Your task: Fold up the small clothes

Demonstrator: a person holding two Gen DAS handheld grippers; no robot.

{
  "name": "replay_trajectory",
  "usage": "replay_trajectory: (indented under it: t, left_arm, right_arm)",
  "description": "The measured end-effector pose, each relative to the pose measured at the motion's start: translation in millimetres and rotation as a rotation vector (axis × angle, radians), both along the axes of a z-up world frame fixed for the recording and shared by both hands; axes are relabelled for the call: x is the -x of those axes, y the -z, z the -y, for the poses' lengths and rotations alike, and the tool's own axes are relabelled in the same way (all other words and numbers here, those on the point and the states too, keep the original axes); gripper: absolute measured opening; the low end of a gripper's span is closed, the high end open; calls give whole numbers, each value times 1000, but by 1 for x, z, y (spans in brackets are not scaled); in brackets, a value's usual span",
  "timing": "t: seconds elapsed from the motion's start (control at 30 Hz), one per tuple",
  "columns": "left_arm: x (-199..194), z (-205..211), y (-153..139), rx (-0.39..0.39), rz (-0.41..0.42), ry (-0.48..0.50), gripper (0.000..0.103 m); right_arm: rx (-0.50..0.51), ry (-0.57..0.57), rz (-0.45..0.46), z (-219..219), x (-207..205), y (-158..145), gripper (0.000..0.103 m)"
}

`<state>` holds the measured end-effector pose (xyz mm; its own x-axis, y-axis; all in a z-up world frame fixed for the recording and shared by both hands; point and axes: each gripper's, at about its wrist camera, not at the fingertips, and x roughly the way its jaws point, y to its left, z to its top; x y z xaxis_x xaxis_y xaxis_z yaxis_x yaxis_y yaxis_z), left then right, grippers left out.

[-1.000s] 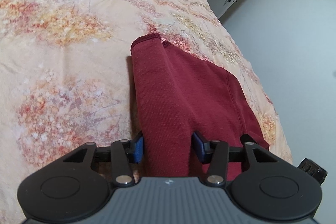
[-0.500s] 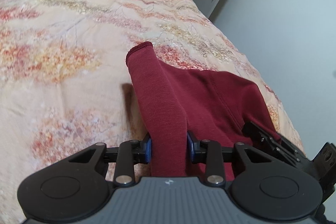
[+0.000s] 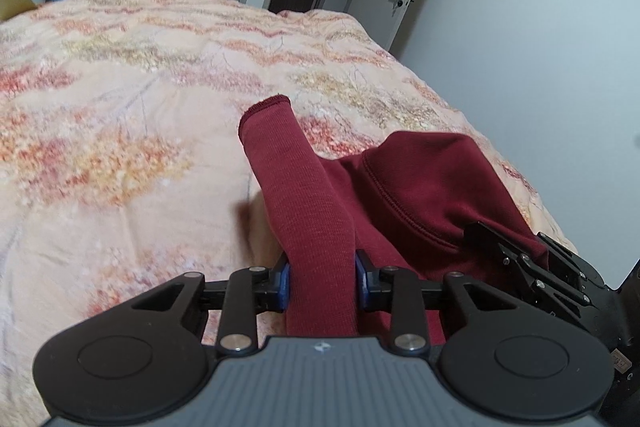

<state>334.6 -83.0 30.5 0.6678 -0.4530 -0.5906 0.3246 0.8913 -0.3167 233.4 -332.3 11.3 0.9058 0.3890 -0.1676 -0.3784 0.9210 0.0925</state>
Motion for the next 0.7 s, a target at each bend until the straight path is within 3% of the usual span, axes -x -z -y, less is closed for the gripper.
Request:
replay_trajectory:
  t: [0.37, 0.53, 0.7]
  left_arm:
    - [-1, -26, -22, -41, 70, -69, 33]
    - [-7, -52, -35, -61, 111, -151, 33]
    - [-25, -81, -39, -79, 147, -243, 33]
  right_arm:
    - [-47, -55, 45, -43, -28, -15, 25]
    - [-97, -80, 51, -70, -65, -22, 25]
    - [-128, -43, -2, -92, -112, -19, 25]
